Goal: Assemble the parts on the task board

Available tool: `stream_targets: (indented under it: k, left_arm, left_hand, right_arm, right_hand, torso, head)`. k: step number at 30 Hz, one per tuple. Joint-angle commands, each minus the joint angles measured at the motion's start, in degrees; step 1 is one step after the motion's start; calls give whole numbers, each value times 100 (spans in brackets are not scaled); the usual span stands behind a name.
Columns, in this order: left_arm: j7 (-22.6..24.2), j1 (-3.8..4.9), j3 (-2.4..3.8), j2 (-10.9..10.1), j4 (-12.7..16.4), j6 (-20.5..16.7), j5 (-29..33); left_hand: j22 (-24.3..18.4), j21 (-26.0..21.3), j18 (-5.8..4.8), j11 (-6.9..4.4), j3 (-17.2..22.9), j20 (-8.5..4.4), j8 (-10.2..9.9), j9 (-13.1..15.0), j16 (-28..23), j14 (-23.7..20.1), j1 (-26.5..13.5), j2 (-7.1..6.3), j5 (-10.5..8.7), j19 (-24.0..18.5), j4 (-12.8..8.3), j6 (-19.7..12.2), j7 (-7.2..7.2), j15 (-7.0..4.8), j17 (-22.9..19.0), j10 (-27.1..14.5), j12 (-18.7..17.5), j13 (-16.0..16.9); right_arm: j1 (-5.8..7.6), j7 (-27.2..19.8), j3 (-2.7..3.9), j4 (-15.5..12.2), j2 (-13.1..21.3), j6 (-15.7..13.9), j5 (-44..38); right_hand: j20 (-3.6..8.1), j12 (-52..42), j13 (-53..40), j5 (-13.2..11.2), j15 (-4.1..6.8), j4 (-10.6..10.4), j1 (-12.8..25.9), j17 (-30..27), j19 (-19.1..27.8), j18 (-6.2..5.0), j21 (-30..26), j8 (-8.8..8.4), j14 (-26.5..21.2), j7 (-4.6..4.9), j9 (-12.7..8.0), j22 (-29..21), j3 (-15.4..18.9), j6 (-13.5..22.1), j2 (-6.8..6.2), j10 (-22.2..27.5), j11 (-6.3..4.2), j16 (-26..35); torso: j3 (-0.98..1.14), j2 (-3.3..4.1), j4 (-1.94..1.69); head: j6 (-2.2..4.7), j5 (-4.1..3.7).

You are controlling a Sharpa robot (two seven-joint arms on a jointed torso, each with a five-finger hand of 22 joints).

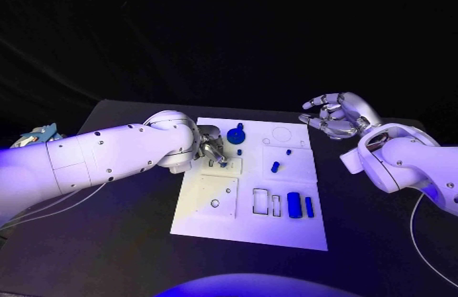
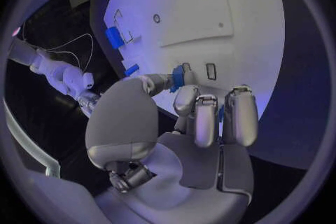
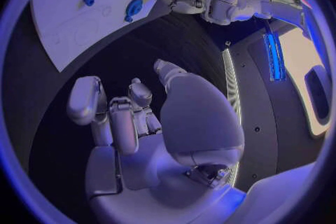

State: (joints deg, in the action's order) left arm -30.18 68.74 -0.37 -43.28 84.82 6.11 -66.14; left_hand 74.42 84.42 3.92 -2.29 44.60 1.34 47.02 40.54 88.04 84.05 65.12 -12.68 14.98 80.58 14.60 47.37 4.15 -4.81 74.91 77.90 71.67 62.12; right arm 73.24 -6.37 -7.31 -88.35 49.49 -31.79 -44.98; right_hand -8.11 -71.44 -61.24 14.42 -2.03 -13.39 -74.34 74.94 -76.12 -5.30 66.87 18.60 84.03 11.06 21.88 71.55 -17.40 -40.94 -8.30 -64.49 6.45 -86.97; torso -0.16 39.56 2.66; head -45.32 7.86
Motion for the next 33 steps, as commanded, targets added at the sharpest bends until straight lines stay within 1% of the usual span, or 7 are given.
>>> stream_targets:
  k: [1,4,11,23,28,33]
  left_arm:
    - [-79,-2,1,8,7,90,-114]
    - [-96,-2,1,7,6,97,-128]
    - [-114,-3,1,26,-3,45,-220]
    - [-122,-30,1,71,-34,-10,-319]
    - [-134,-37,0,84,-40,47,-353]
    - [-170,-41,-4,90,-43,189,-378]
  left_hand:
    - [3,29,-64,9,955,2,41,446,38,514,-31,16,15,39,-927,264,-223,-43,1193,48,21,6]
    - [12,33,-66,7,954,0,45,446,41,515,-39,17,15,45,-926,268,-226,-44,1198,55,30,18]
    - [25,38,-69,1,945,-6,64,448,41,515,-75,16,2,52,-917,280,-235,-50,1197,59,26,6]
    - [22,37,-68,-5,939,-10,79,448,42,516,-105,24,-14,51,-904,286,-241,-54,1200,65,29,6]
    - [26,39,-69,-8,929,-13,87,449,42,516,-123,17,-24,53,-900,288,-246,-57,1197,70,34,10]
    - [32,40,-70,-13,898,-17,104,450,42,515,-165,-6,-44,56,-888,287,-254,-62,1196,70,32,3]
  right_arm:
    - [-8,-39,0,4,-2,59,-6]
    - [-10,-39,0,6,0,59,-6]
    - [-12,-42,0,6,-1,60,-5]
    - [-21,-46,-1,12,-4,64,0]
    - [-24,-44,-1,15,-1,66,0]
    - [-26,-44,-1,19,-2,69,0]
  right_hand:
    - [39,-26,1,21,22,-36,46,480,10,-34,-34,37,327,-4,-5,1,-3,-31,-11,-23,-27,22]
    - [39,-26,1,21,22,-36,46,480,10,-34,-34,37,327,-4,-5,1,-3,-31,-11,-23,-27,22]
    - [40,-25,8,25,23,-57,58,477,15,-36,-45,44,326,-5,-8,-6,-1,-31,-6,-20,-29,23]
    - [41,-27,7,26,23,-66,64,475,14,-36,-45,48,326,-6,-9,-5,0,-33,-4,-21,-29,24]
    - [41,-27,7,26,23,-66,64,475,14,-36,-45,48,326,-6,-9,-5,0,-33,-4,-21,-29,24]
    - [41,-27,7,26,23,-66,64,475,14,-36,-45,48,326,-6,-9,-5,0,-33,-4,-21,-29,24]
  torso:
    - [0,-1,8]
    - [0,0,11]
    - [-2,0,-1]
    - [3,-1,10]
    - [1,0,7]
    - [4,-1,-1]
  head:
    - [-8,6]
    - [-5,5]
    - [-4,-9]
    - [-20,-12]
    - [-27,-20]
    - [-36,-23]
